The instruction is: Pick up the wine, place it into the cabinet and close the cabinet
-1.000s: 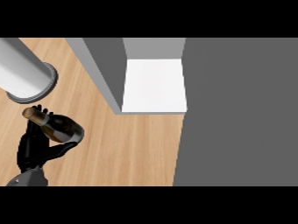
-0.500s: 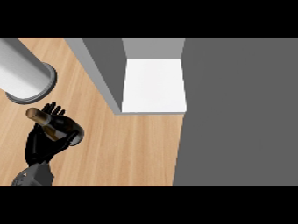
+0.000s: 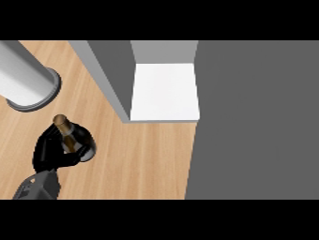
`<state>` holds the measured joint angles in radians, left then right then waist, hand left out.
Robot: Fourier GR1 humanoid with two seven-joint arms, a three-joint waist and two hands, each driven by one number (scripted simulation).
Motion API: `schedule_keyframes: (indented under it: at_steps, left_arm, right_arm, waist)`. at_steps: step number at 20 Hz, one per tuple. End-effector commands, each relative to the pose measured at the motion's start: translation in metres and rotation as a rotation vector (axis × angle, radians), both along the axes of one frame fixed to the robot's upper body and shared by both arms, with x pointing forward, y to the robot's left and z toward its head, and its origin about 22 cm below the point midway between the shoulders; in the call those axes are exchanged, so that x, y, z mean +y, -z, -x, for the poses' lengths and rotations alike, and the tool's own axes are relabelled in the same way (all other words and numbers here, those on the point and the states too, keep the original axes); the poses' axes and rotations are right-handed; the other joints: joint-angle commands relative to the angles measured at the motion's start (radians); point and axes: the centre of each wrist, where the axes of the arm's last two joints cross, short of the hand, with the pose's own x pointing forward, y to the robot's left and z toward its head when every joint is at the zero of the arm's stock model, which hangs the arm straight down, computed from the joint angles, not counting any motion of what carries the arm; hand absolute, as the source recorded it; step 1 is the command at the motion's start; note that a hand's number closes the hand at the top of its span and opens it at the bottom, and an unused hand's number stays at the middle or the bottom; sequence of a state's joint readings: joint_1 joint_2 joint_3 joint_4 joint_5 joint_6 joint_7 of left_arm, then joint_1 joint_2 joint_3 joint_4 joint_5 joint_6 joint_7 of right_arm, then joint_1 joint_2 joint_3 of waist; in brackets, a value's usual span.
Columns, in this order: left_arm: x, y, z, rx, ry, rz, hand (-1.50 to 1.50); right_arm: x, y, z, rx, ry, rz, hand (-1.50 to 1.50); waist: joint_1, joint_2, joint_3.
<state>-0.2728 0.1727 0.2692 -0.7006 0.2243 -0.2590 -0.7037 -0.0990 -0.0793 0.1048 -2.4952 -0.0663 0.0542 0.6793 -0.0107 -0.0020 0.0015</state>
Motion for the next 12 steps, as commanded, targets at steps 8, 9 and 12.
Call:
schedule_keyframes:
  at_steps: [8, 9, 12]
  left_arm:
    - [0.005, -0.012, 0.004, -0.033, 0.09, -0.112, 1.5]
    - [0.011, -0.003, 0.031, -0.029, 0.141, -0.106, 1.5]
    - [-0.008, -0.027, 0.025, -0.12, 0.09, -0.178, 1.5]
  right_arm:
    - [-0.005, -0.002, 0.04, -0.031, -0.021, -0.036, -1.5]
    - [-0.008, -0.007, 0.027, -0.043, -0.014, -0.027, -1.5]
    - [-0.006, -0.012, 0.029, -0.049, -0.019, -0.014, -1.5]
  waist:
    - [0.005, -0.001, -0.001]
    - [0.013, -0.002, -0.001]
    - [0.017, -0.004, 0.0]
